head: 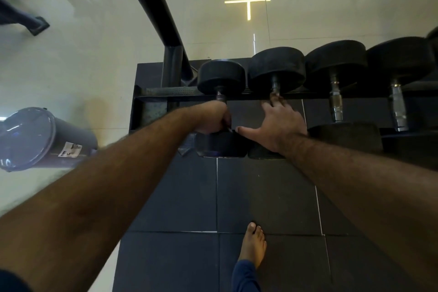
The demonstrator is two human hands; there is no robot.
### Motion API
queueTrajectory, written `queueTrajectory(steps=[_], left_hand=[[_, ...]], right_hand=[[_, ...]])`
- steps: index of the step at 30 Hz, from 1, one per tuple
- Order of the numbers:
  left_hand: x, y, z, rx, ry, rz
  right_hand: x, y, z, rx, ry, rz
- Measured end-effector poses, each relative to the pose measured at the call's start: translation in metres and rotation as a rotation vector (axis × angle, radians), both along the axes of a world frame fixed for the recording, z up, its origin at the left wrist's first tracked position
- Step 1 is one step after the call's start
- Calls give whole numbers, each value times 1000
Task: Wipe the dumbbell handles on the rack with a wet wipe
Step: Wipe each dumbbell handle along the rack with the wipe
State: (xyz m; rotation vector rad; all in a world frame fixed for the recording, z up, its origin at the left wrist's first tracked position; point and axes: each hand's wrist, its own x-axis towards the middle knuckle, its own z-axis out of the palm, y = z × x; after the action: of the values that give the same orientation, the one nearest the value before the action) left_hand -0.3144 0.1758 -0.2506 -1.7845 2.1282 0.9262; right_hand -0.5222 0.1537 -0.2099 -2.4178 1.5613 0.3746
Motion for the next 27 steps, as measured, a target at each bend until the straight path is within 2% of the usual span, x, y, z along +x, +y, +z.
queueTrajectory(steps=[1, 3, 5, 6, 8, 11, 13, 15, 17, 19, 21, 24, 27], left_hand=[[0, -5, 4, 0, 10, 17], [-4, -17, 6, -172, -7, 92], [-11, -23, 4, -358, -134, 162], [-15, -24, 3, -378, -191, 155], [-19, -24, 0, -283, -244, 98], [-20, -21, 12, -27, -191, -2], [-14, -15, 21, 138, -121, 13], [0, -7, 22, 149, -45, 117], [10, -4, 13, -76, 41, 329], [9, -2, -2, -452, 83, 530], [1, -1, -14, -611, 47, 559], [1, 3, -17, -450, 105, 446], [17, 12, -6, -59, 211, 297]], right_hand=[[1, 0, 0, 0, 3, 6], [2, -1, 0, -2, 1, 18], [4, 0, 1, 0, -2, 17], [4, -1, 1, 3, 1, 18], [4, -2, 1, 15, 11, 25], [4, -3, 0, 18, 0, 23], [4, -4, -1, 12, -6, 19], [3, -4, 0, 12, -4, 18], [3, -5, 0, 19, 7, 19], [4, -5, -1, 22, 17, 23], [4, -6, -1, 19, 22, 23], [4, -7, 0, 31, 33, 36], [5, -8, 2, 58, 52, 55]])
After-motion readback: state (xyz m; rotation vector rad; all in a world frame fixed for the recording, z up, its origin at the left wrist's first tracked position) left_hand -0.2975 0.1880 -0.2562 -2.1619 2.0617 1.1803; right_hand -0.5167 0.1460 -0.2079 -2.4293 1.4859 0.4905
